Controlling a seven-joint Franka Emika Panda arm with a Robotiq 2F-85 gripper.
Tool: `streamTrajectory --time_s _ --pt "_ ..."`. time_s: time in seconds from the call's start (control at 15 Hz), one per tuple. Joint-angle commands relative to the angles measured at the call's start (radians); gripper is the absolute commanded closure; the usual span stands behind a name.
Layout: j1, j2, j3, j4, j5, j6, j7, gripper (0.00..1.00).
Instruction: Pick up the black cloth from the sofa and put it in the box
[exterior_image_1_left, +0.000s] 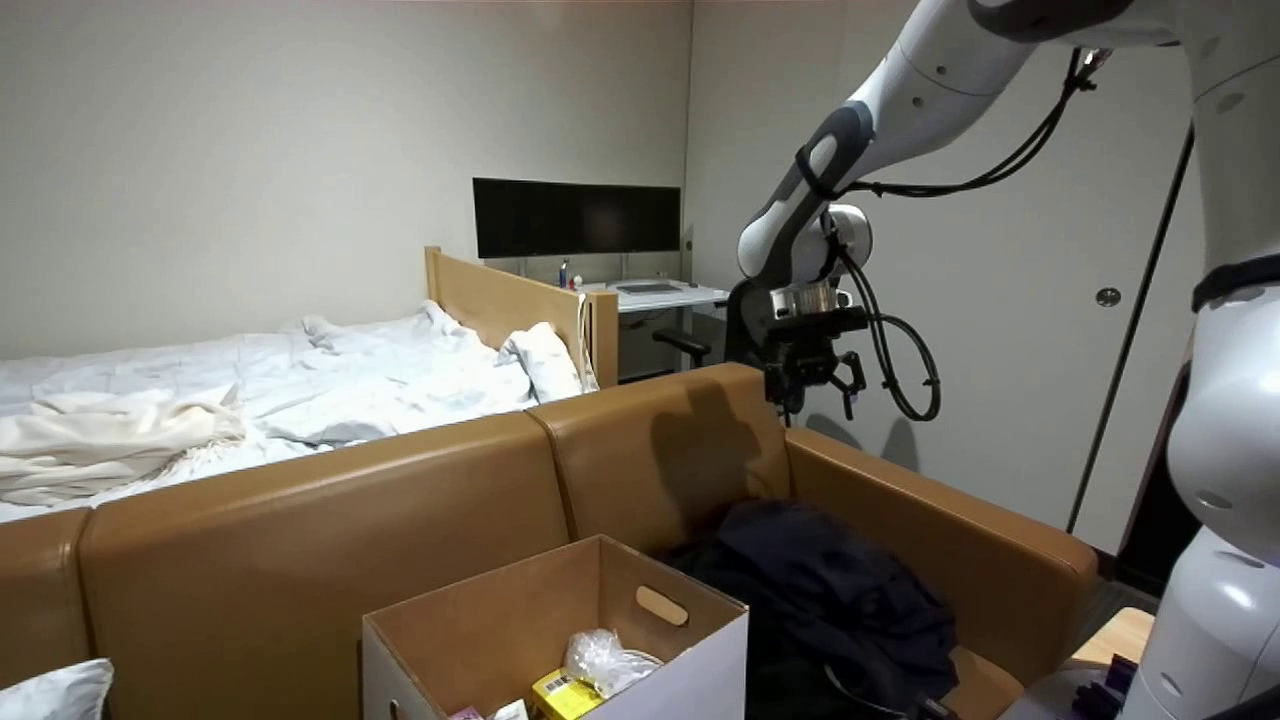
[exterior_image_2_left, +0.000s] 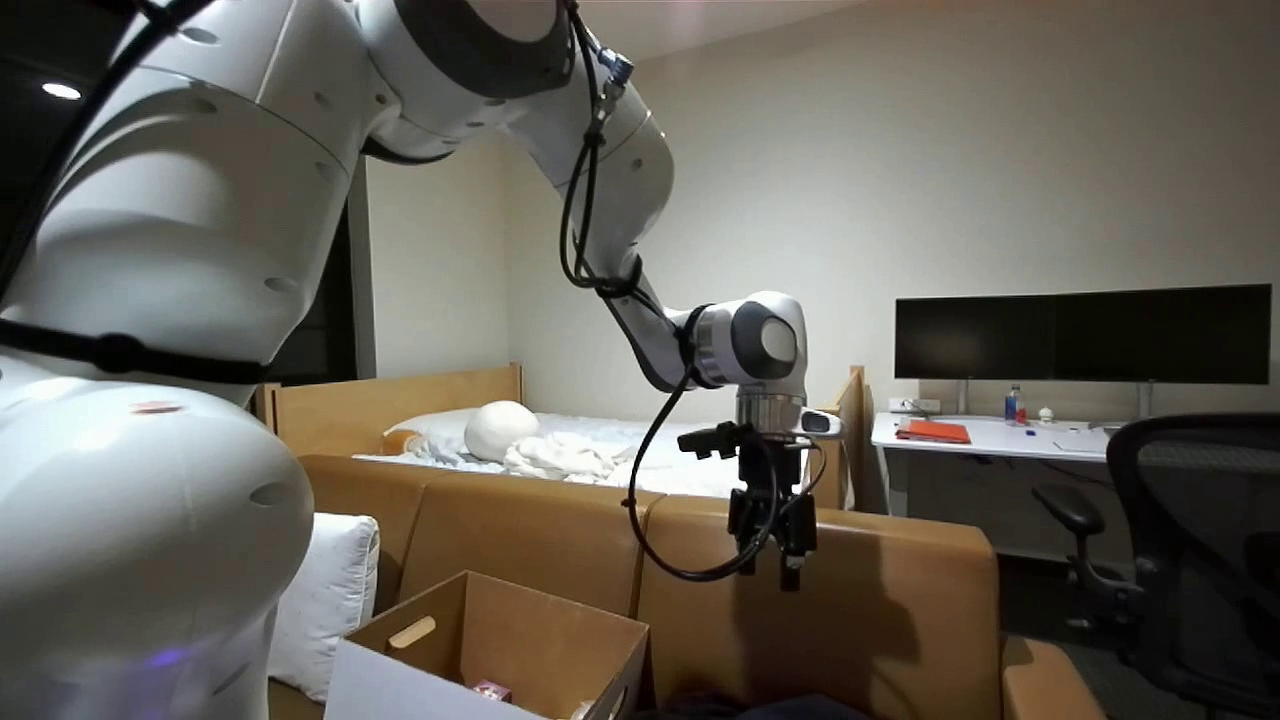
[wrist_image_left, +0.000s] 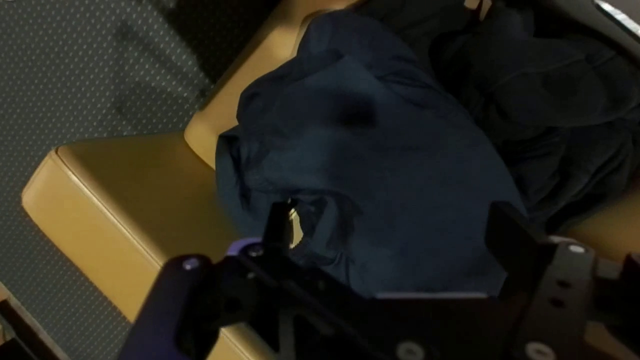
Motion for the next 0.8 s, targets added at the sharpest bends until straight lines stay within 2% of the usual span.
streamTrajectory --time_s 0.0,0.13,0.2,0.6,0.73 --pt "-0.040 0.099 -0.003 0.109 0.089 -0.135 -0.105 0.00" --pt "-0.042 0.113 -0.012 0.142 0.103 -0.199 -0.089 0.00" --pt "-0.025 0.098 -0.017 0.101 0.073 -0.140 -0.067 0.00" --pt "-0.020 0.112 -0.020 0.115 0.074 -0.145 -0.066 0.00" --pt "-0.019 0.121 -0.023 0.113 0.088 -0.098 -0.028 0.00"
